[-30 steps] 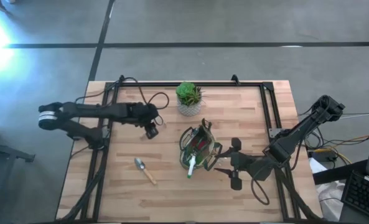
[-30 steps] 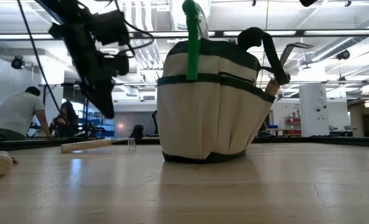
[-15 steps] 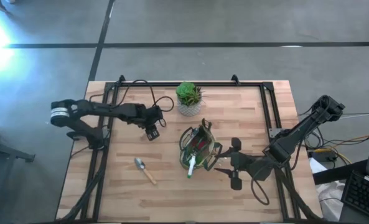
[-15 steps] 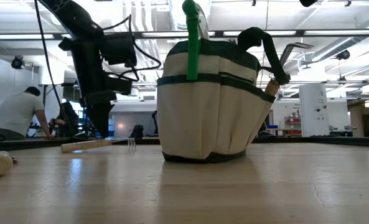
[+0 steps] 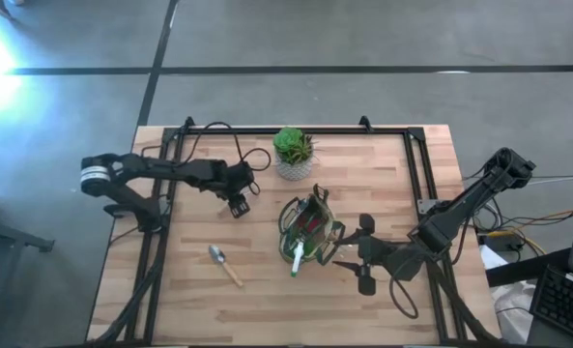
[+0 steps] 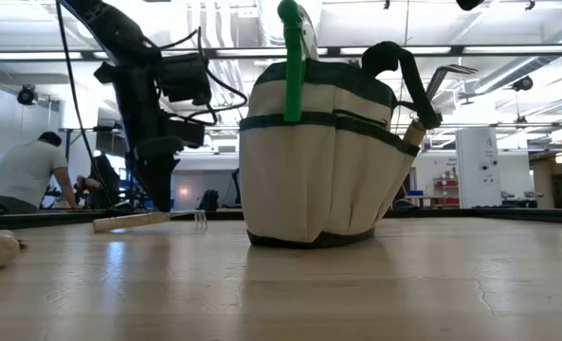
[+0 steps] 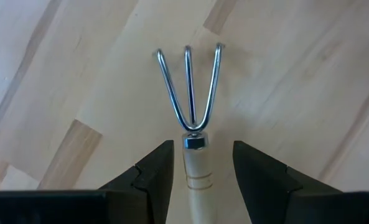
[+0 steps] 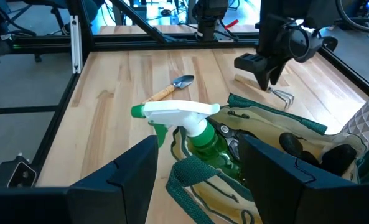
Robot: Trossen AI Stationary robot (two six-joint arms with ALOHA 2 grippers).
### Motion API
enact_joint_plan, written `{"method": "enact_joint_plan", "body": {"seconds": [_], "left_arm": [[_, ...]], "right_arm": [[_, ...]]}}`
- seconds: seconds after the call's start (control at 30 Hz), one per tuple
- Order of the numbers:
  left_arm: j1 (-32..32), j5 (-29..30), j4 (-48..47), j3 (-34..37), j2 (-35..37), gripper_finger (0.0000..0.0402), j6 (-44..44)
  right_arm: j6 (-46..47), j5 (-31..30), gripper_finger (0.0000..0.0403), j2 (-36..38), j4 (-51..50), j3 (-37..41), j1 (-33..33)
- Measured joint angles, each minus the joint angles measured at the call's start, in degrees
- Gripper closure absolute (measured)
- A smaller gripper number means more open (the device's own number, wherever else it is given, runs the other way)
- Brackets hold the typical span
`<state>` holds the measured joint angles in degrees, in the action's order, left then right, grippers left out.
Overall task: Pick & Place Garden tools in Gardening bag
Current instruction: Put the brown hand rake into the side pocket of the gardening bag
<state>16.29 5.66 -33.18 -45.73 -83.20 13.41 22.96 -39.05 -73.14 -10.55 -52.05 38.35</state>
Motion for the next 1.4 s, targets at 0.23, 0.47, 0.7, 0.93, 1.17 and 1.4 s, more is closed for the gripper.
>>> {"method": "enact_joint_plan", "body": {"seconds": [0.23,0.47,0.7,0.93,1.17,1.4], "left_arm": [[0.1,-0.1,0.1,0.1,-3.2,0.0235,0.0],[0.2,-0.2,0.3,0.0,-5.9,0.0235,0.0],[0.2,-0.1,0.8,0.1,-5.2,0.0235,-1.2],[0.2,-0.1,1.5,0.1,-4.8,0.0235,-1.1],[0.2,-0.1,1.5,0.1,-4.8,0.0235,-1.4],[0.2,-0.5,1.5,0.1,-4.7,0.0250,-3.0]], "right_arm": [[0.0,0.0,0.0188,0.0,-0.1,0.0,0.0],[-0.2,0.0,0.0194,1.1,-5.4,0.0,0.0],[8.0,-0.1,0.0253,7.9,-20.7,0.2,0.0],[13.9,0.4,0.0368,18.9,-26.7,5.2,0.0],[11.3,5.4,0.0394,31.4,-24.8,10.9,0.0],[12.4,7.0,0.0394,41.9,-25.3,16.1,0.0]]}}
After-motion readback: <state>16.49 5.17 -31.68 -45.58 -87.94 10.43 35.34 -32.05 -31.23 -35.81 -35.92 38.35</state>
